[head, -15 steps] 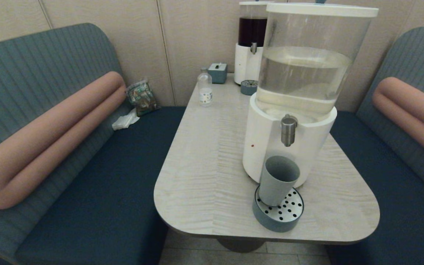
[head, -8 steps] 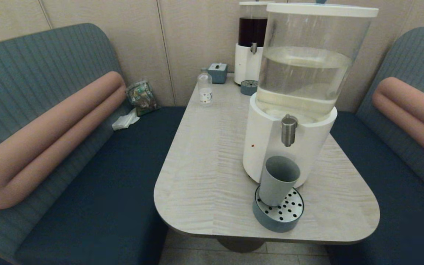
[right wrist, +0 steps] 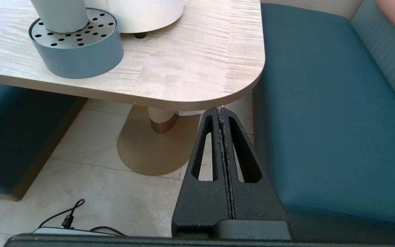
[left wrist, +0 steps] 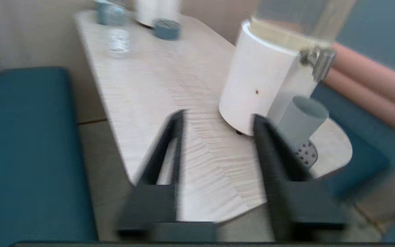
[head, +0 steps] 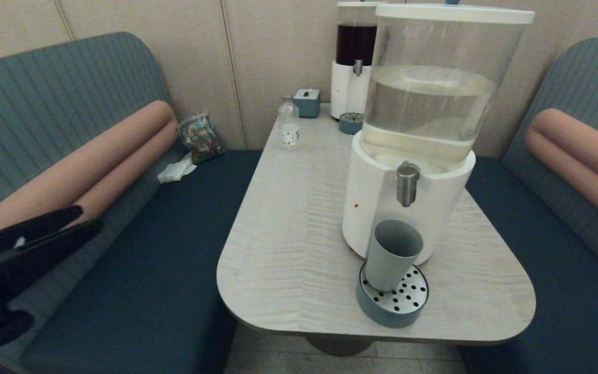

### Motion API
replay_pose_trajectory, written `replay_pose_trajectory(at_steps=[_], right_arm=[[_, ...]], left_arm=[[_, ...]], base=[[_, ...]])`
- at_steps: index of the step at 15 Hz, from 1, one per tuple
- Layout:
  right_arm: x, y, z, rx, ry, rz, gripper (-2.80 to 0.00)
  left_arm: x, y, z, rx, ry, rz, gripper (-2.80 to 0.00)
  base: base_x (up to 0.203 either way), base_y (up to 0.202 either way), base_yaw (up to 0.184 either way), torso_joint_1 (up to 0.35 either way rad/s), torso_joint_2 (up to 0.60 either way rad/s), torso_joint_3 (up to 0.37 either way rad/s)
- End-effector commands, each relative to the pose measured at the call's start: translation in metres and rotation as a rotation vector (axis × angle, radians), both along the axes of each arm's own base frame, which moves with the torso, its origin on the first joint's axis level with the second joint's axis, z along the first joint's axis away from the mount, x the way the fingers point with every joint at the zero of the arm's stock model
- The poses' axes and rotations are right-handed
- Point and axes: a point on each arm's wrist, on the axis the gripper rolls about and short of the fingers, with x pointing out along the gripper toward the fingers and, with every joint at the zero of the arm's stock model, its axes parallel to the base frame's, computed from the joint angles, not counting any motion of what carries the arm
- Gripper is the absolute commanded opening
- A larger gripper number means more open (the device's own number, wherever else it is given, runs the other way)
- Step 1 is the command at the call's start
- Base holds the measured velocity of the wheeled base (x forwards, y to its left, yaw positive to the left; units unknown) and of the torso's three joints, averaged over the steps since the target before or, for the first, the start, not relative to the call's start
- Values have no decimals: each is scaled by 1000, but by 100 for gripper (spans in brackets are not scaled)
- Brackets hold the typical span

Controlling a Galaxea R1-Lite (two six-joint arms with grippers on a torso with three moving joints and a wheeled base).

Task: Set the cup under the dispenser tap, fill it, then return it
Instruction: Place the cup next to the water dispenser

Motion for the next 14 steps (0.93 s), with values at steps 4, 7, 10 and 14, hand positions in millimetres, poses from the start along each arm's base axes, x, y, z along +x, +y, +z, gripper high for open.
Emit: replay_pose_trajectory(at_steps=[4, 7, 10, 14], right_arm=[[0, 0, 0, 0, 0, 1, -280], [0, 0, 0, 0, 0, 1, -280], [0, 0, 0, 0, 0, 1, -280], [0, 0, 0, 0, 0, 1, -280]], left_arm=[[71, -3, -32, 168, -52, -191, 0], [102, -3, -63, 306, -79, -206, 0], [130, -8, -94, 427, -109, -232, 0], [163, -45, -100, 436, -159, -361, 0]], base=[[0, 0, 0, 0, 0, 0], [0, 0, 0, 0, 0, 0], [0, 0, 0, 0, 0, 0], [0, 0, 0, 0, 0, 0]])
